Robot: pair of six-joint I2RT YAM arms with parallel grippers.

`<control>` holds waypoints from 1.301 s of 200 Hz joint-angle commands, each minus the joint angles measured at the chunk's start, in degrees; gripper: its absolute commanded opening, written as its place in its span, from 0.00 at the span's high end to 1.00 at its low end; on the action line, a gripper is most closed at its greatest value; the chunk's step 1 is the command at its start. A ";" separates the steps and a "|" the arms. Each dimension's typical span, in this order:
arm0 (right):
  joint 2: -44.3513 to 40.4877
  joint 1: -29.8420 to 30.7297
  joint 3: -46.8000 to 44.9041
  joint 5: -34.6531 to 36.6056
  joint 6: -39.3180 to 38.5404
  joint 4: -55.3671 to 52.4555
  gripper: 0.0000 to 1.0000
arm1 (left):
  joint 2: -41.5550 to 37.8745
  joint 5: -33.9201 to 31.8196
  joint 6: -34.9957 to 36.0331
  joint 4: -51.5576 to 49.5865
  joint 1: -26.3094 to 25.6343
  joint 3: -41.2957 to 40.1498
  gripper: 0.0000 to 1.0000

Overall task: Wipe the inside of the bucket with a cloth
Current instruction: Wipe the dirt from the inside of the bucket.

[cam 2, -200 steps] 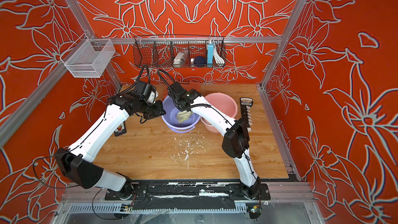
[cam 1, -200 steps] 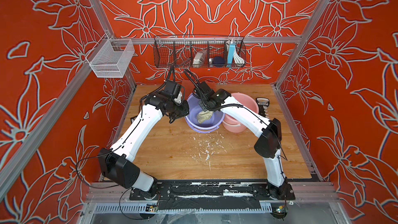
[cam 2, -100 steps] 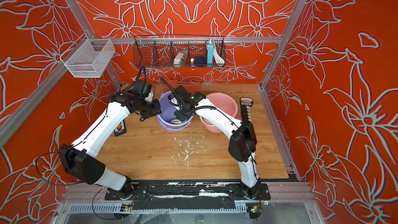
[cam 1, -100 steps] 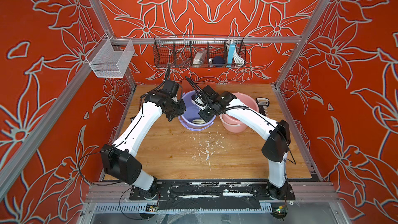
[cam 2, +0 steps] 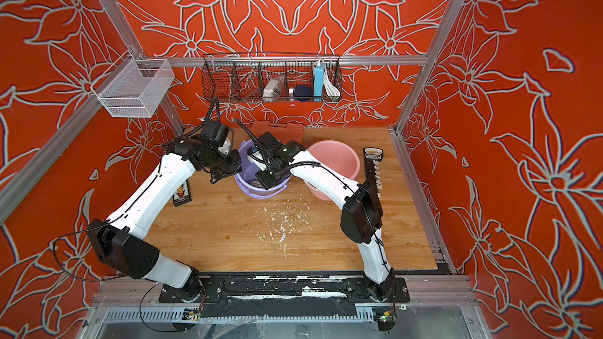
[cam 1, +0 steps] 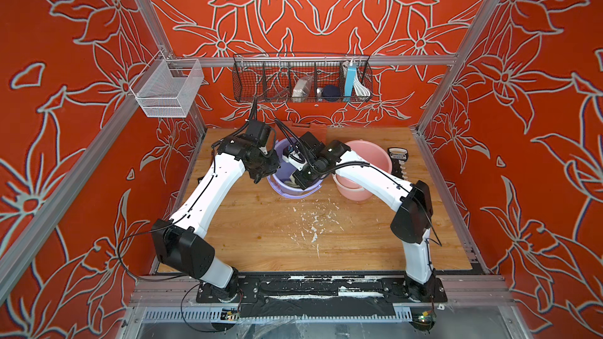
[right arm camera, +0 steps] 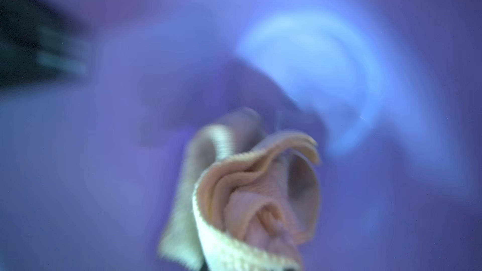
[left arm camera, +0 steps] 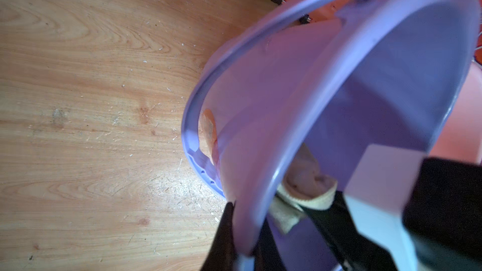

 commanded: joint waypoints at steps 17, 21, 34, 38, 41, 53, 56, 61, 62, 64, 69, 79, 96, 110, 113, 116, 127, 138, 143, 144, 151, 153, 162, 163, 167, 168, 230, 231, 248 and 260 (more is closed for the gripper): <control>-2.49 -2.20 -1.22 23.97 3.19 -4.96 1.00 | -1.00 -1.34 2.00 -0.41 0.10 1.94 1.00; -2.15 -2.20 -0.53 25.49 2.98 -5.29 1.00 | -0.91 -0.79 2.08 -0.51 0.10 1.90 1.00; -0.06 -2.25 3.63 29.31 2.55 -7.70 1.00 | -1.03 0.49 2.32 -0.82 0.04 1.42 1.00; 1.05 -2.30 5.66 30.43 2.75 -8.73 1.00 | -1.13 0.46 2.36 -1.11 -0.06 1.33 1.00; 1.96 -2.24 7.23 30.99 2.75 -9.50 1.00 | -1.32 0.17 2.49 -1.24 -0.31 1.28 1.00; 5.44 -2.27 14.02 32.84 2.91 -12.28 1.00 | -1.95 -2.46 3.67 -2.27 -2.01 1.15 1.00; 6.17 -2.22 15.74 33.04 2.91 -12.59 1.00 | -2.02 -3.02 3.80 -2.63 -2.33 1.23 1.00; 7.38 -2.26 18.14 32.55 2.45 -12.69 1.00 | -2.15 -3.29 4.04 -3.24 -2.64 1.17 1.00; 7.61 -2.24 18.71 32.38 2.38 -12.63 1.00 | -2.17 -3.29 4.12 -3.35 -2.66 1.16 1.00; 8.03 -2.29 19.54 32.04 2.15 -12.42 1.00 | -2.32 -3.14 4.16 -3.49 -2.68 1.09 1.00; 9.05 -2.27 21.49 30.75 1.52 -11.82 1.00 | -2.44 -2.47 4.12 -3.66 -2.64 0.79 1.00; 10.57 -2.21 24.81 28.09 0.46 -10.19 1.00 | -2.69 -0.62 4.26 -3.55 -2.74 0.01 1.00; 13.56 -2.15 31.75 22.81 -0.47 -9.14 1.00 | -2.40 1.36 4.58 -4.19 -2.78 -1.05 1.00; 15.81 -2.15 36.52 20.86 -0.40 -9.78 1.00 | -2.36 2.45 4.81 -3.71 -2.78 -2.49 1.00; 16.15 -2.20 37.22 21.06 -0.42 -10.01 1.00 | -2.51 2.50 4.66 -3.52 -2.78 -2.84 1.00; 16.46 -2.20 37.84 21.36 -0.30 -10.29 1.00 | -2.59 2.58 4.68 -3.36 -2.78 -3.08 1.00; 17.30 -2.21 39.42 23.58 0.02 -12.29 1.00 | -2.94 1.35 4.73 -3.26 -2.78 -3.59 1.00; 17.08 -2.26 38.54 26.08 0.03 -14.30 1.00 | -3.41 -0.49 4.48 -2.86 -2.60 -3.81 1.00; 16.55 -2.23 37.22 27.42 0.16 -14.89 1.00 | -3.65 -1.01 4.30 -2.44 -2.53 -3.86 1.00; 16.42 -2.27 36.82 27.67 0.22 -14.96 1.00 | -3.67 -1.05 4.25 -2.38 -2.43 -3.86 1.00; 15.14 -2.25 34.18 29.16 0.60 -15.65 1.00 | -3.64 -1.23 4.11 -1.84 -2.12 -3.65 1.00; 14.75 -2.29 33.38 29.52 0.71 -15.71 1.00 | -3.58 -1.26 4.00 -1.80 -1.98 -3.50 1.00; 12.02 -2.35 28.33 30.56 1.58 -15.39 1.00 | -3.09 -1.64 3.65 -1.91 -1.33 -2.60 1.00; 11.56 -2.37 27.72 30.64 1.63 -15.21 1.00 | -3.04 -1.72 3.66 -1.89 -1.26 -2.48 1.00; 9.92 -2.35 24.91 30.66 2.05 -14.22 1.00 | -2.75 -2.00 3.58 -1.87 -1.04 -2.03 1.00; 9.46 -2.37 24.25 30.60 2.09 -13.92 1.00 | -2.73 -2.07 3.54 -1.87 -0.99 -1.93 1.00; -10.45 -2.22 -4.46 20.56 11.04 -1.68 1.00 | 3.79 -2.11 3.94 -3.63 1.06 6.47 1.00; -10.79 -2.26 -4.94 20.46 11.04 -1.41 1.00 | 3.83 -2.09 3.94 -3.63 1.16 6.62 1.00; -16.48 -2.26 -13.19 19.92 13.42 2.43 1.00 | 4.65 -2.16 3.85 -3.82 1.60 7.45 1.00; -20.81 -2.26 -19.14 19.53 14.75 5.29 1.00 | 5.08 -1.95 3.83 -3.65 1.88 7.56 1.00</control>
